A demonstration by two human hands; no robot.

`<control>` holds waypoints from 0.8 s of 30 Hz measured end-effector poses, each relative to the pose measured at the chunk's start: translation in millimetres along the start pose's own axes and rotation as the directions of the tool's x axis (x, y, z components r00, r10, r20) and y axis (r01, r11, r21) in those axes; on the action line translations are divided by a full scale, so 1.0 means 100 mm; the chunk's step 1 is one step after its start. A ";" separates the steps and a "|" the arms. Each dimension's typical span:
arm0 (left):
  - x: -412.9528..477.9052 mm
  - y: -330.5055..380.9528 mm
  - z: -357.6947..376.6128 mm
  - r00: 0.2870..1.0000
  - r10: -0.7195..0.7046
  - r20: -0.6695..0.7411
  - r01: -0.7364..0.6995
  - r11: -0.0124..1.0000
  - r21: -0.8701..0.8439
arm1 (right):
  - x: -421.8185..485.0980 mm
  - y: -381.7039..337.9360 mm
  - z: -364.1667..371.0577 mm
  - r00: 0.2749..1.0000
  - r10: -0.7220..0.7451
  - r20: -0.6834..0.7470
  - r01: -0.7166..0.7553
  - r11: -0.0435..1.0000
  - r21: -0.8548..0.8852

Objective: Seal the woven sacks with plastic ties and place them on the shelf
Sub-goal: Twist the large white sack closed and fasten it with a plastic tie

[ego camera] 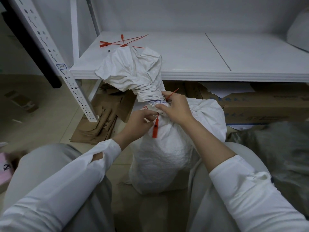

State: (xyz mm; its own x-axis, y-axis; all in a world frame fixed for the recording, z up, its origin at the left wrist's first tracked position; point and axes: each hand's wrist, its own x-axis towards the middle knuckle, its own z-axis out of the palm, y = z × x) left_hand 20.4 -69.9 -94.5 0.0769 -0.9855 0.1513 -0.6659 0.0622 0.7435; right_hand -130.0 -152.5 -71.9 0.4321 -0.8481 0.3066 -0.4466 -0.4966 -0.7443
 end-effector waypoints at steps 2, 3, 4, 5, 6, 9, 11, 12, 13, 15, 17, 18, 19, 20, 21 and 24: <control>-0.02 0.01 0.00 0.994 0.105 0.004 -0.105 0.993 0.057 | -0.01 -0.02 -0.02 1.000 0.011 0.008 -0.011 1.000 -0.003; -0.03 0.01 0.01 0.986 0.165 0.010 -0.165 0.979 0.122 | -0.02 -0.04 -0.02 1.000 0.014 0.015 -0.014 1.000 -0.013; -0.03 0.01 0.02 0.974 0.226 0.017 -0.225 0.952 0.208 | -0.02 -0.05 -0.02 1.000 0.014 0.022 -0.013 1.000 -0.024; -0.04 0.01 0.03 0.958 0.287 0.021 -0.280 0.911 0.303 | -0.02 -0.06 -0.02 1.000 0.012 0.027 -0.011 0.999 -0.033; -0.04 0.01 0.03 0.934 0.357 0.025 -0.338 0.859 0.384 | -0.03 -0.07 -0.02 1.000 0.009 0.026 -0.007 0.999 -0.041; -0.01 -0.04 0.07 0.814 0.578 0.053 -0.520 0.685 0.511 | -0.03 -0.08 -0.03 1.000 0.007 0.009 -0.007 0.998 -0.058; 0.03 -0.04 0.09 0.747 0.663 0.055 -0.571 0.598 0.563 | -0.03 -0.07 -0.02 1.000 0.009 0.004 -0.009 0.997 -0.073; 0.05 -0.04 0.10 0.713 0.699 0.049 -0.588 0.558 0.585 | -0.03 -0.07 -0.02 1.000 0.003 0.007 -0.002 0.996 -0.084; 0.07 -0.05 0.12 0.676 0.735 0.052 -0.608 0.516 0.604 | -0.02 -0.07 -0.02 1.000 -0.003 0.016 0.004 0.996 -0.093; 0.10 -0.06 0.14 0.614 0.782 0.107 -0.651 0.424 0.630 | -0.02 -0.08 -0.03 1.000 -0.003 0.025 0.005 0.996 -0.087; 0.11 -0.08 0.14 0.573 0.802 0.169 -0.679 0.349 0.645 | 0.00 -0.07 -0.03 1.000 0.000 0.020 0.002 0.997 -0.079; 0.11 -0.08 0.13 0.563 0.803 0.198 -0.689 0.323 0.649 | 0.01 -0.06 -0.03 1.000 0.003 0.023 -0.001 0.997 -0.079; 0.12 -0.08 0.12 0.556 0.802 0.217 -0.696 0.306 0.650 | 0.02 -0.05 -0.03 0.999 0.006 0.031 -0.004 0.997 -0.081; 0.13 -0.06 0.11 0.548 0.805 0.226 -0.702 0.296 0.648 | 0.03 -0.04 -0.03 0.999 0.002 0.044 0.002 0.997 -0.082; 0.14 -0.05 0.11 0.536 0.812 0.230 -0.710 0.286 0.644 | 0.05 -0.04 -0.04 0.998 0.003 0.062 0.001 0.997 -0.077; 0.16 0.00 0.10 0.488 0.839 0.240 -0.735 0.246 0.632 | 0.05 -0.06 -0.09 0.994 0.014 0.109 -0.012 1.000 -0.013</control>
State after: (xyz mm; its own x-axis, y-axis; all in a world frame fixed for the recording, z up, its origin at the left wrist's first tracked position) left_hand 14.4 -86.8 -98.8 -0.6997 -0.4664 0.5412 -0.6893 0.6401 -0.3394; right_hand -131.9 -155.8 -61.0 0.5086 -0.8297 0.2299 -0.4620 -0.4883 -0.7404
